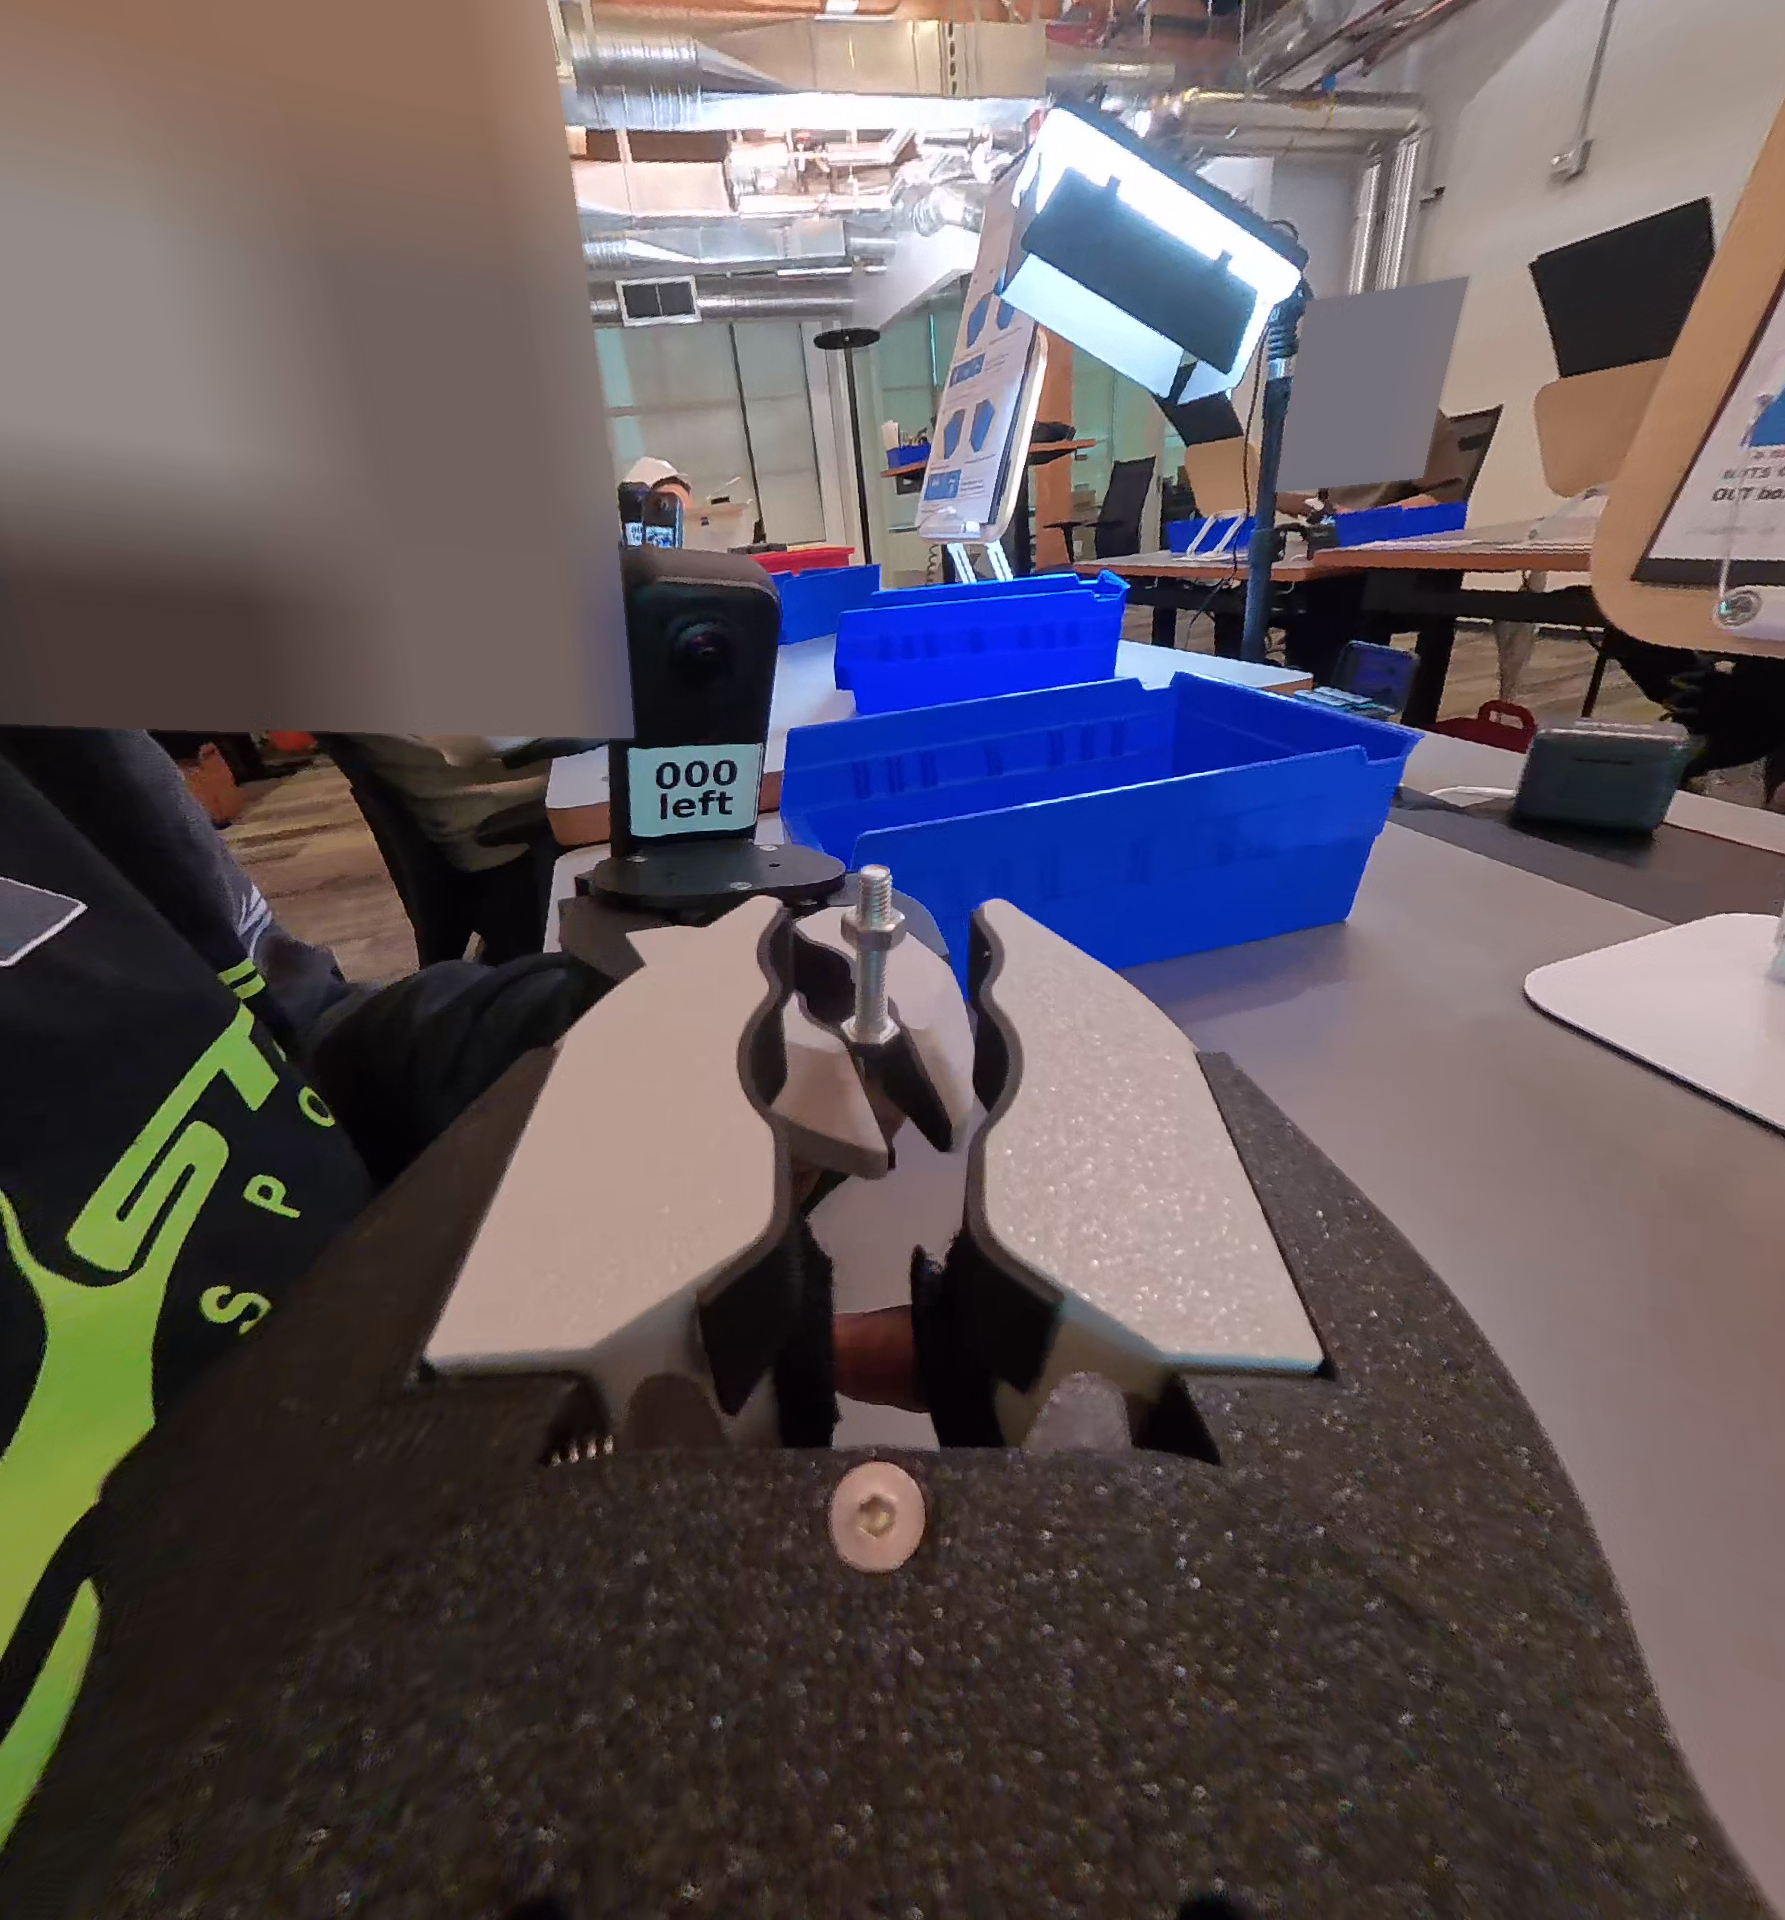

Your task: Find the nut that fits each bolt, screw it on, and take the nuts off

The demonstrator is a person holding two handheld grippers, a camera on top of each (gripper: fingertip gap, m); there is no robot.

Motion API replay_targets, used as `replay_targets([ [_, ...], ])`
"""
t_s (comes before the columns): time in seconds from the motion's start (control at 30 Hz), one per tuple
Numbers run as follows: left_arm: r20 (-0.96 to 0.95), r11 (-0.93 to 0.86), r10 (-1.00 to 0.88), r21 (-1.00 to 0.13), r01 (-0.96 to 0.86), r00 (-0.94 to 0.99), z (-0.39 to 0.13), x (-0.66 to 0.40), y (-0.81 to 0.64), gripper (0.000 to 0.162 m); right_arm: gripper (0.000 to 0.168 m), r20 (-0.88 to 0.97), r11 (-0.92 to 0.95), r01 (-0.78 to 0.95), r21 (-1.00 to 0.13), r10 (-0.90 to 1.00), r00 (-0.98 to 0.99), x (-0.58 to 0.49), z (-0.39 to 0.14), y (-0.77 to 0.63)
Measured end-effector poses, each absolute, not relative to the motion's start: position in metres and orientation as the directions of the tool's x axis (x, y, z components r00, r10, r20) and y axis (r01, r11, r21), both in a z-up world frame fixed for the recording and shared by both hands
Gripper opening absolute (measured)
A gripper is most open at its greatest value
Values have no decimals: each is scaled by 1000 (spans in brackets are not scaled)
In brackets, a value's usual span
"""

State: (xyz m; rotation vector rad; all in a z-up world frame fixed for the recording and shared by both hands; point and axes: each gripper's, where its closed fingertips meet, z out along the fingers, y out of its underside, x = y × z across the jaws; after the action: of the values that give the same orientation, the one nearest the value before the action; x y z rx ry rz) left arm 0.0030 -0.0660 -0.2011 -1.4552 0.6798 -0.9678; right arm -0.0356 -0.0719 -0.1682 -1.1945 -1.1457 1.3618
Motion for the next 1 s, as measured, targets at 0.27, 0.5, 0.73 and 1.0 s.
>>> replay_targets([
  [0.27,180,-123,-868,-981,151,462,-197,2,-69,10,27,-103,-108,-94,-990,993,-57,-26,-164,-65],
  [0.5,182,-124,-868,-981,153,463,-197,1,-69,9,14,-100,-107,-122,-987,993,-54,-18,-162,-64],
  [0.73,171,-121,-869,-983,135,465,-199,3,-69,9,31,-86,-94,-88,-992,992,-88,-39,-165,-73],
  [1.0,171,-123,-876,-983,135,451,-199,4,-71,10,27,-94,-104,-114,-988,992,-89,-27,-163,-68],
])
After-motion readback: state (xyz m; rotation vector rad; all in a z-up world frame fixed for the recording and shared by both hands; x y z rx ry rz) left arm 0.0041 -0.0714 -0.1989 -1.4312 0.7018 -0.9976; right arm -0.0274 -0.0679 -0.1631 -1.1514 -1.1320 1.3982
